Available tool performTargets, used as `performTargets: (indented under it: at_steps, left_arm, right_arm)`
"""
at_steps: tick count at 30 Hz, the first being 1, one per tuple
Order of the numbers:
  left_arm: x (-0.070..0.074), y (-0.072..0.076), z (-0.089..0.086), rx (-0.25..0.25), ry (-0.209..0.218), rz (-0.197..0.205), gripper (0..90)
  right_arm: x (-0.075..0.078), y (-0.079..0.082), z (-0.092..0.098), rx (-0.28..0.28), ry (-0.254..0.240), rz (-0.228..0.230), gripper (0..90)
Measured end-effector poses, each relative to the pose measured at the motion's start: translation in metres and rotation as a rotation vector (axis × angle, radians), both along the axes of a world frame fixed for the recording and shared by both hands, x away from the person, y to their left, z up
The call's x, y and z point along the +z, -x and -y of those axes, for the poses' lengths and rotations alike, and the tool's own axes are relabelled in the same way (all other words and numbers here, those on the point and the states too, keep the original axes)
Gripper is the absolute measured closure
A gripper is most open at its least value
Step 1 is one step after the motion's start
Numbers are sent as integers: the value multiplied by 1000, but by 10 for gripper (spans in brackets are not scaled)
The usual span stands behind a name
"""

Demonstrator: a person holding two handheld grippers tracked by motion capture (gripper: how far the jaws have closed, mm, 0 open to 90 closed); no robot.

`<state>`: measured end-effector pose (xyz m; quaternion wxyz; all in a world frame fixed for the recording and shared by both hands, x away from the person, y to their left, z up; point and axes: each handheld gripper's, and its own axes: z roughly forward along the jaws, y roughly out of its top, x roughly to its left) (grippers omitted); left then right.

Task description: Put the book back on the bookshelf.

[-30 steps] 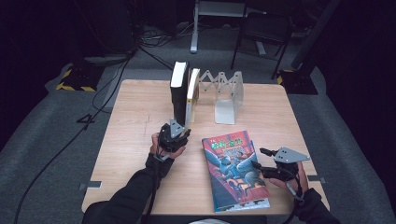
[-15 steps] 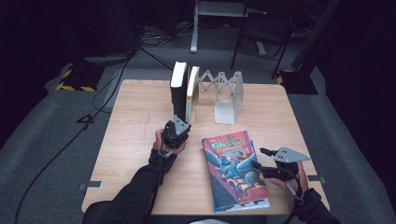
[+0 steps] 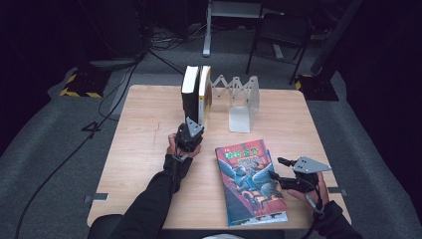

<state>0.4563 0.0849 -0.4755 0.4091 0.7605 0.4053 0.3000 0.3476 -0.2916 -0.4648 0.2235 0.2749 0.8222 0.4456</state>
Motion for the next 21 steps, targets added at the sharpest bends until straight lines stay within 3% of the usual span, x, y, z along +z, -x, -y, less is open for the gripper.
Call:
performTargets:
  at_steps: [21]
  left_arm:
    - [9, -19, 1, 36, -13, 0, 880]
  right_arm:
    - [0, 0, 2, -6, -9, -3, 381]
